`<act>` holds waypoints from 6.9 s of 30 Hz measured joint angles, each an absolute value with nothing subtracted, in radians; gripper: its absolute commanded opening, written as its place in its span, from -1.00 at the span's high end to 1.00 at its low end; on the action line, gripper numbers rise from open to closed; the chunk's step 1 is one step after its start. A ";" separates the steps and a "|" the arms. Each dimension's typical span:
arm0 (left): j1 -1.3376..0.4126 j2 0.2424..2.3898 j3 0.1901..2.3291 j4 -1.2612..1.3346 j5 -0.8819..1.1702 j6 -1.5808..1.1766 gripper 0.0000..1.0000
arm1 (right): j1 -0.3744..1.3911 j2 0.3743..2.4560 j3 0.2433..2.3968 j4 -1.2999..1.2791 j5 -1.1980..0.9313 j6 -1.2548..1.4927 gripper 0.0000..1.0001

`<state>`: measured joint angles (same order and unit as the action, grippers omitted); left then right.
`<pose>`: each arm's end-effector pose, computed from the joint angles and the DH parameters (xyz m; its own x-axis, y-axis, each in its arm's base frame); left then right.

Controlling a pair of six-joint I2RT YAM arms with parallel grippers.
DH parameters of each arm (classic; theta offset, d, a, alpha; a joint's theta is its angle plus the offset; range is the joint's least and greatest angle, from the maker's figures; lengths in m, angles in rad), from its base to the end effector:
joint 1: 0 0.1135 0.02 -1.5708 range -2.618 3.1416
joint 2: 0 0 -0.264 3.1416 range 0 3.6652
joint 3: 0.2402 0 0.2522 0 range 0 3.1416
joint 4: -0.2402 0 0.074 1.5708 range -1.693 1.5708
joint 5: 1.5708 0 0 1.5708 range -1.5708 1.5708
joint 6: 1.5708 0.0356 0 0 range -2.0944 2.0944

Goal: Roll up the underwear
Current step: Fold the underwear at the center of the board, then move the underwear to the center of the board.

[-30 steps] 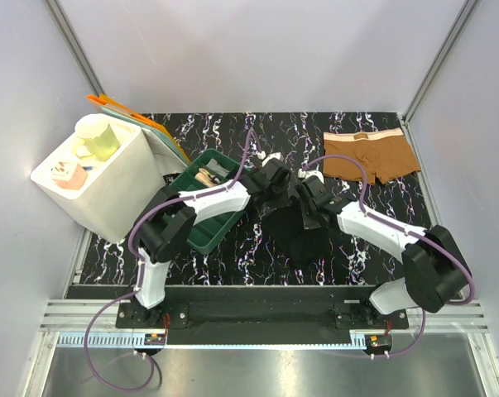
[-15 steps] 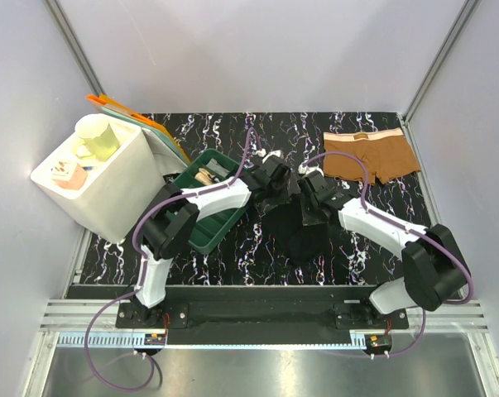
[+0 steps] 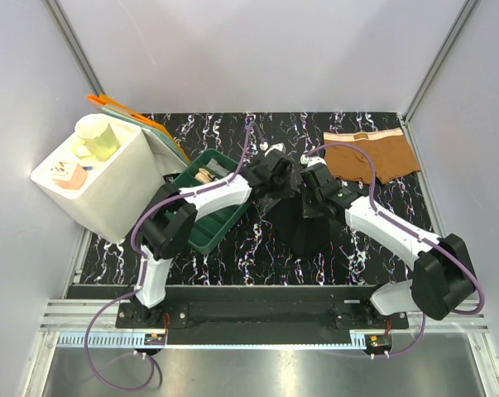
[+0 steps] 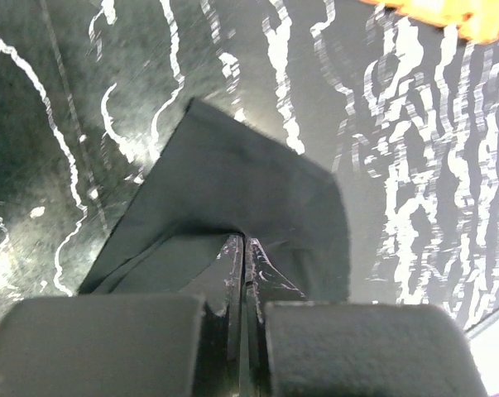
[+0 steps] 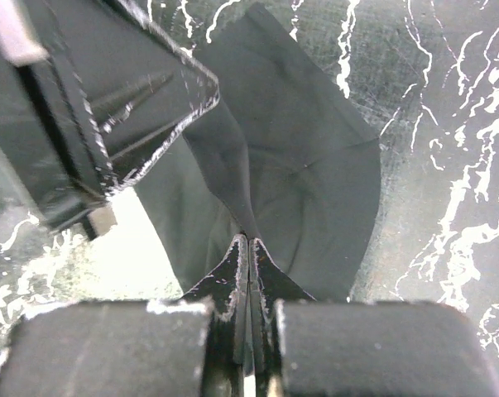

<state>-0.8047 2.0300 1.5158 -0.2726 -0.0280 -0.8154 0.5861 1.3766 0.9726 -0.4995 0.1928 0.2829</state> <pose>0.3177 -0.3288 0.2043 -0.8510 -0.1651 -0.4985 0.1271 0.8564 -0.5005 0.2415 0.1521 0.2458 -0.7523 -0.1706 -0.6363 -0.2437 0.9694 0.0282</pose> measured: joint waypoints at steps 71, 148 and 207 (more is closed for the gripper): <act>-0.704 2.130 1.688 -0.299 0.067 -0.733 1.00 | 0.696 1.493 0.848 -0.380 -0.043 0.292 -0.13; -0.695 2.086 1.634 -0.285 0.094 -0.713 1.00 | 0.542 1.300 0.636 -0.299 -0.239 0.801 1.00; -0.729 2.251 1.792 -0.141 0.162 -0.738 -0.54 | 0.388 1.389 0.715 -0.495 0.133 0.717 -0.18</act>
<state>-0.7288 2.2509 1.7920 -0.1413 0.1616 -0.7376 0.3882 1.3891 0.7147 -0.4946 0.1333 0.7170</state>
